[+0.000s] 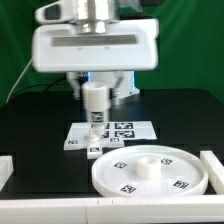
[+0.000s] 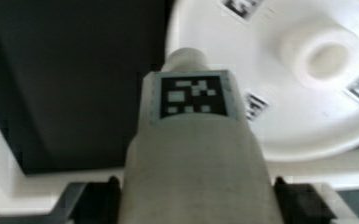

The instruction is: Assemble round table

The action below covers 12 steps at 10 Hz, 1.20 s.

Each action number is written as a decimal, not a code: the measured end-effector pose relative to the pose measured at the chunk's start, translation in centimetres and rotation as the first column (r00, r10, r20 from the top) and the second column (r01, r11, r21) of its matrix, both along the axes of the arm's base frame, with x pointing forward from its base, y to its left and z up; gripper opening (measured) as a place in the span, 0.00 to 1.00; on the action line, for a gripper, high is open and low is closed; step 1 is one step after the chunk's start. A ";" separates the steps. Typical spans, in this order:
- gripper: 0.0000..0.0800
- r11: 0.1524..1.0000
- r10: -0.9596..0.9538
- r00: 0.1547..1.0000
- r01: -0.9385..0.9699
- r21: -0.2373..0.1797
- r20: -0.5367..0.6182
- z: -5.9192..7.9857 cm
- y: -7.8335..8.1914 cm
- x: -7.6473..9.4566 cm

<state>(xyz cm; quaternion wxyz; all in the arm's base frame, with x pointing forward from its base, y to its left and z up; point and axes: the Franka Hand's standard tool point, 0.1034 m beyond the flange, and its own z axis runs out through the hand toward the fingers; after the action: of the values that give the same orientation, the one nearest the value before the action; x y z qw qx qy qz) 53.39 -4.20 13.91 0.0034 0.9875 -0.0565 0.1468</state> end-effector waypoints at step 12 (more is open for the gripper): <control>0.51 1.000 -0.025 0.976 0.025 0.003 0.217 -1.6 6.9 0.9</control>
Offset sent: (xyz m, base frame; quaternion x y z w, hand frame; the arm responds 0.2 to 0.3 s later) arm 0.0000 0.0000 0.0000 0.0000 0.2571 0.0000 0.9664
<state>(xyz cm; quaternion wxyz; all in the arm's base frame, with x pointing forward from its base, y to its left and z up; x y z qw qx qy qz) 54.27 2.67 12.31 -0.0010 0.9648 -0.0691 0.2537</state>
